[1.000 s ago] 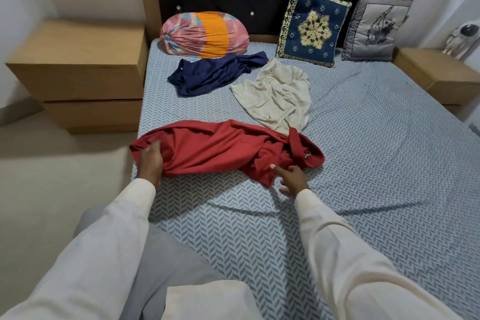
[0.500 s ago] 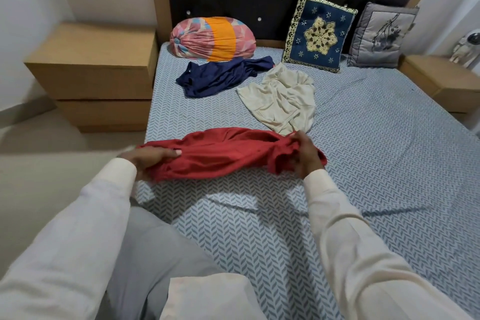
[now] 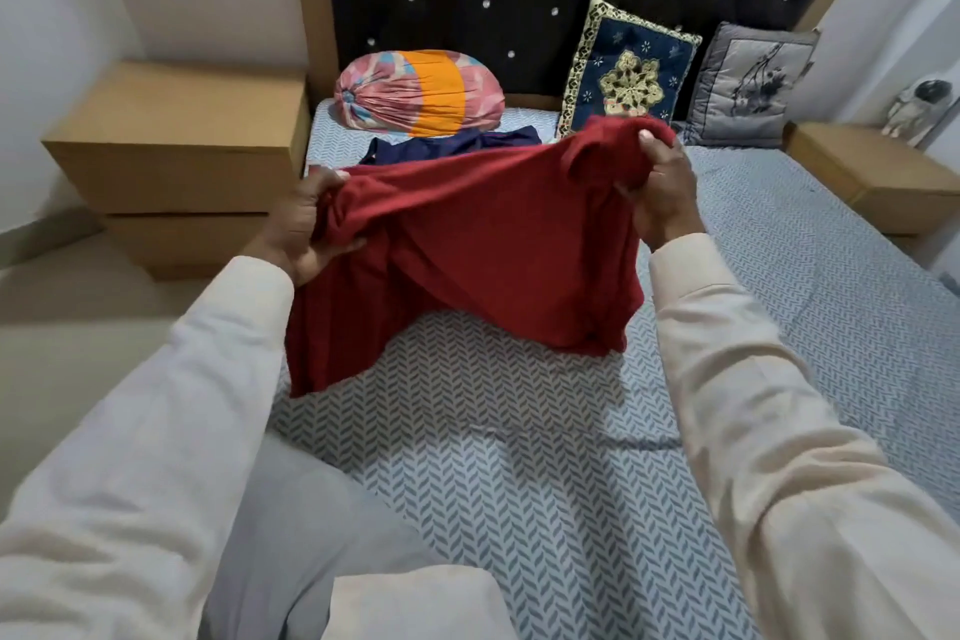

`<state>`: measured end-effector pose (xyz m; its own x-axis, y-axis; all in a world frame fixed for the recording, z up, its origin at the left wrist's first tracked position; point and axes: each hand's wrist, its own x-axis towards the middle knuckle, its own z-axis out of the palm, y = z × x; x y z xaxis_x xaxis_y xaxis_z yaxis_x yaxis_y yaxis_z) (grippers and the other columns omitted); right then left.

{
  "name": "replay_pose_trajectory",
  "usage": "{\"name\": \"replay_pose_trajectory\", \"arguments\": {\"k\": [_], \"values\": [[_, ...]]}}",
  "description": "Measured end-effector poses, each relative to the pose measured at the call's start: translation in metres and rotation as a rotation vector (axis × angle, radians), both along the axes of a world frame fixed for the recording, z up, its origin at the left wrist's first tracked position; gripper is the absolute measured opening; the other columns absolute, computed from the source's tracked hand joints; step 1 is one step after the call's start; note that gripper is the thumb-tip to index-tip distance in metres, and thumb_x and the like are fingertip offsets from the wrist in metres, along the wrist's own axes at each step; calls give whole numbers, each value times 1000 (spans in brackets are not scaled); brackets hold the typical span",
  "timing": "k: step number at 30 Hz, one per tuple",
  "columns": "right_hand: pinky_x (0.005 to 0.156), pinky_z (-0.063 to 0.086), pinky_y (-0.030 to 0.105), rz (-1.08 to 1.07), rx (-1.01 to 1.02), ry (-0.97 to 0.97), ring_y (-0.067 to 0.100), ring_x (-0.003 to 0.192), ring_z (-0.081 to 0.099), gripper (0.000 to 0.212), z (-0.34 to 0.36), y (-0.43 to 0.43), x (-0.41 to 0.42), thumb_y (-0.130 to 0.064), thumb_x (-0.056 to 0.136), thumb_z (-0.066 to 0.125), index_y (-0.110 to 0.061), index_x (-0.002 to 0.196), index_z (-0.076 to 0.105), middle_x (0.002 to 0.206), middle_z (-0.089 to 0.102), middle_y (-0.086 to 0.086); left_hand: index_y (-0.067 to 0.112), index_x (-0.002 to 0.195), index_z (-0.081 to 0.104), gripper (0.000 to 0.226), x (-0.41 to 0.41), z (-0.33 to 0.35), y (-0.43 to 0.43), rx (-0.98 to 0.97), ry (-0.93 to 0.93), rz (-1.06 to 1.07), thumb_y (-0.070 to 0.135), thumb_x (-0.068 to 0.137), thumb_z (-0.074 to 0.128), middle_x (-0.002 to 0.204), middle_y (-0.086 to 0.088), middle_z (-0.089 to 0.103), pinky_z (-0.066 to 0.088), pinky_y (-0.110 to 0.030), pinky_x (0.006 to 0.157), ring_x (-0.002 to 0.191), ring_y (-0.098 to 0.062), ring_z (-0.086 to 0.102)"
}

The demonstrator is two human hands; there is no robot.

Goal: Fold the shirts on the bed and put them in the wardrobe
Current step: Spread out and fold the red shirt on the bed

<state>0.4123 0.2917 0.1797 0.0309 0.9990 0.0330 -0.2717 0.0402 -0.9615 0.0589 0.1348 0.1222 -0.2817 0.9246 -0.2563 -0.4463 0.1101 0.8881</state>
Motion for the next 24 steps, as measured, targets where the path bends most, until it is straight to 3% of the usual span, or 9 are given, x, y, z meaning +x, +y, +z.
{"name": "replay_pose_trajectory", "arguments": {"k": [3, 6, 11, 13, 16, 18, 21, 23, 24], "values": [[95, 45, 53, 41, -101, -38, 27, 109, 65, 12, -14, 17, -3, -25, 101, 50, -27, 106, 61, 112, 70, 1, 27, 105, 68, 27, 5, -7, 10, -148, 101, 30, 46, 87, 65, 98, 4, 73, 47, -52, 94, 87, -17, 66], [92, 46, 60, 89, -216, -50, 29, 113, 63, 16, -26, 30, -8, -26, 105, 44, -30, 106, 60, 113, 67, -1, 22, 118, 65, 35, 9, -13, 22, -176, 50, 44, 46, 93, 61, 110, -3, 71, 50, -53, 89, 91, -22, 68], [85, 48, 53, 183, -256, -247, 24, 112, 65, 34, -39, 61, -15, -47, 98, 51, -31, 128, 54, 125, 65, -2, 28, 135, 50, 51, 5, -6, 42, -12, -60, -2, 58, 94, 51, 122, -10, 60, 41, -60, 101, 110, -30, 60], [80, 51, 39, 252, -273, -434, 18, 98, 70, 43, -50, 61, -15, -54, 89, 60, -26, 121, 62, 114, 70, 4, 34, 140, 45, 64, -1, -11, 41, -110, 201, 1, 65, 85, 57, 143, -6, 49, 34, -58, 108, 129, -29, 49], [55, 48, 17, 152, -261, -747, 8, 61, 65, 19, -87, 49, 0, -34, 89, 62, -15, 85, 63, 86, 66, 9, 14, 146, 41, 77, -13, -54, 26, -334, 706, -34, 47, 84, 72, 151, -12, 43, 37, -40, 109, 132, -25, 47], [72, 53, 27, 51, -365, -926, 27, 85, 70, 33, -131, 36, 20, -43, 75, 56, -12, 85, 65, 96, 69, 12, 10, 146, 40, 96, -26, -105, 12, -557, 887, -217, 52, 71, 83, 144, -15, 51, 44, -34, 102, 125, -27, 54], [94, 49, 43, -148, -535, -1078, 42, 115, 60, 68, -197, 0, 42, -50, 73, 68, -1, 119, 60, 123, 62, 27, 13, 156, 16, 139, -27, -165, -12, -850, 1128, -344, 69, 49, 86, 151, -17, 41, 41, -39, 109, 135, -31, 45], [102, 41, 50, -184, -623, -1171, 45, 129, 44, 77, -225, -25, 47, -37, 76, 74, -4, 137, 41, 141, 42, 27, 6, 153, 12, 126, -9, -175, -20, -899, 1258, -255, 57, 64, 84, 151, -21, 35, 38, -43, 110, 139, -35, 37], [105, 37, 53, -147, -619, -1237, 45, 132, 36, 78, -234, -35, 49, -32, 77, 73, -10, 142, 34, 147, 32, 24, 5, 149, 24, 108, -1, -172, -21, -901, 1272, -191, 50, 70, 81, 147, -21, 40, 40, -44, 108, 135, -36, 41]]}}
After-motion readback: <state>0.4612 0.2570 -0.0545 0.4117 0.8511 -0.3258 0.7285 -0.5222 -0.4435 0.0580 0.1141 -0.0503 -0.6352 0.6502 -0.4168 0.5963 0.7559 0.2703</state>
